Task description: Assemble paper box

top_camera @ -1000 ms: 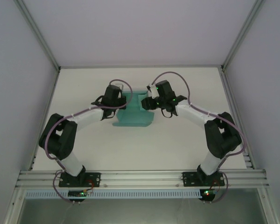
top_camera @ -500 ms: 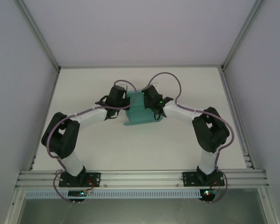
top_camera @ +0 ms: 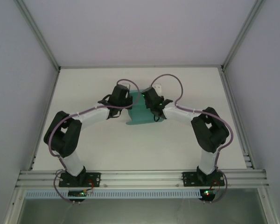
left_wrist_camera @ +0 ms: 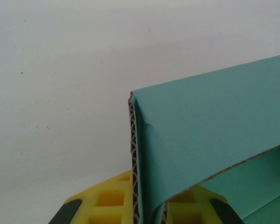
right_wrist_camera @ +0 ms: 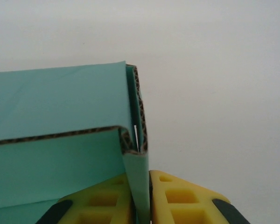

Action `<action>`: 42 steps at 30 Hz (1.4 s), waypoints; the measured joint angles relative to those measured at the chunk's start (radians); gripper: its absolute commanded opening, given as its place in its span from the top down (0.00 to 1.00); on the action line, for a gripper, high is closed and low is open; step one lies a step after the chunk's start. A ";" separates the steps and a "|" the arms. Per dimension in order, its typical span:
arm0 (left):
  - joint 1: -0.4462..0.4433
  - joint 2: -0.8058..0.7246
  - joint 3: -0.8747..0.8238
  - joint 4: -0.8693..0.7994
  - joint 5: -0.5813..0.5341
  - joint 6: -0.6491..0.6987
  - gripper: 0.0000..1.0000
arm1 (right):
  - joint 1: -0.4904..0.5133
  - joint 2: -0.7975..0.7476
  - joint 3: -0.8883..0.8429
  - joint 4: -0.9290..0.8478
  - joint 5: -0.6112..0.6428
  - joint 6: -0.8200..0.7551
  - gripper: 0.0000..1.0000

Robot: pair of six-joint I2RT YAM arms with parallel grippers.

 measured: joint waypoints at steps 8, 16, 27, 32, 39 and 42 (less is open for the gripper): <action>-0.002 0.000 0.000 -0.002 0.001 0.000 1.00 | -0.071 -0.049 -0.093 0.142 -0.199 -0.050 0.86; -0.006 0.000 0.000 0.001 0.000 0.000 1.00 | -0.074 -0.024 -0.058 0.117 -0.175 -0.098 1.00; -0.016 0.009 0.018 0.019 0.002 -0.038 1.00 | 0.020 0.162 0.299 -0.340 0.253 0.132 1.00; -0.033 0.015 0.020 0.021 0.019 -0.044 1.00 | 0.021 0.195 0.361 -0.466 0.294 0.225 1.00; -0.026 0.020 0.026 -0.015 0.015 -0.042 1.00 | 0.010 0.095 0.132 -0.172 0.160 0.087 0.92; -0.026 0.020 0.026 -0.022 0.017 -0.035 1.00 | -0.041 0.035 0.032 -0.043 0.005 0.049 0.80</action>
